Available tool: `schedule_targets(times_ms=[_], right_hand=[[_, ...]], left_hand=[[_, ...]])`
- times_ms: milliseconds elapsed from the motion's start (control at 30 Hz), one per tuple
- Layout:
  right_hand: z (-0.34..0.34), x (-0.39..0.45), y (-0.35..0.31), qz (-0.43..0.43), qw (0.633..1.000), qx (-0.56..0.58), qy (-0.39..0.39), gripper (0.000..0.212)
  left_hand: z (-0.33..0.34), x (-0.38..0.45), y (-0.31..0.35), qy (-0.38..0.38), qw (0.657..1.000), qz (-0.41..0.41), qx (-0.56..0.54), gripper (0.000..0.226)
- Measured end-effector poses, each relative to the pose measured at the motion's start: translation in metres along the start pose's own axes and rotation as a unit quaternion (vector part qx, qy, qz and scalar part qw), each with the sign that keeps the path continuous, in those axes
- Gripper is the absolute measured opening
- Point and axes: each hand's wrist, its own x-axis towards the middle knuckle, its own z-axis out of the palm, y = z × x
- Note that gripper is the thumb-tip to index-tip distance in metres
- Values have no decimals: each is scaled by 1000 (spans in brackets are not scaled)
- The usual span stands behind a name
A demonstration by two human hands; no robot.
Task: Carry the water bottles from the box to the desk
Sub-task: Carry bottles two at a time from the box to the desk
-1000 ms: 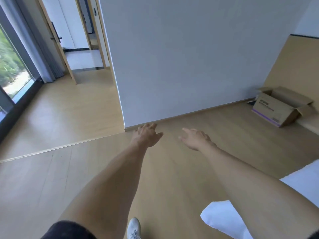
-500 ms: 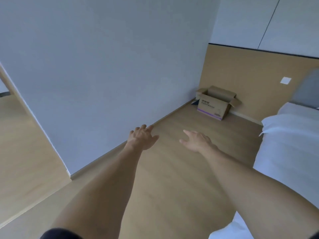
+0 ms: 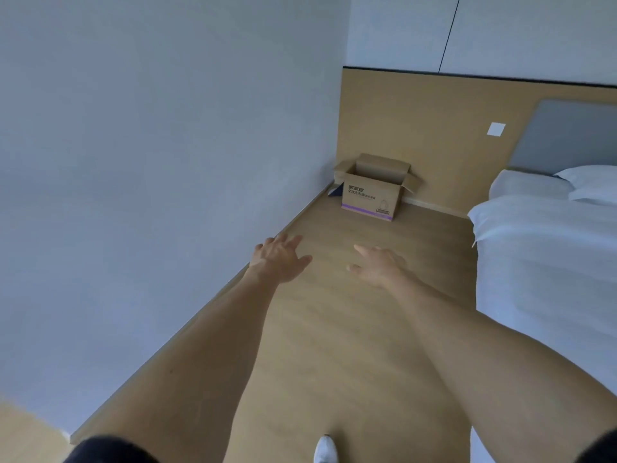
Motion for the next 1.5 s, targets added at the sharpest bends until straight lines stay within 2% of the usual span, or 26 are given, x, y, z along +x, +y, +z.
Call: schedule_targets(times_ms=[333, 567, 833, 1000, 1167, 1400, 1500], right_hand=[[-31, 206, 25, 23, 998, 49, -14, 71], [-62, 298, 52, 47, 997, 62, -16, 70], [-95, 412, 85, 110, 993, 49, 9, 70], [-122, 503, 87, 159, 985, 59, 4, 67], [-156, 588, 80, 175, 982, 67, 19, 64], [-173, 684, 92, 198, 977, 77, 14, 65], [-178, 730, 104, 206, 975, 83, 23, 61]], left_hand=[[-27, 207, 13, -8, 1000, 17, -2, 61], [-31, 328, 35, -10, 999, 49, -16, 56], [-13, 490, 48, -16, 993, 104, -50, 48], [-24, 611, 38, -19, 985, 132, -107, 55], [-49, 727, 35, -6, 983, 141, -116, 40], [-43, 831, 51, -27, 978, 185, -97, 48], [-40, 874, 59, -27, 976, 191, -99, 45]])
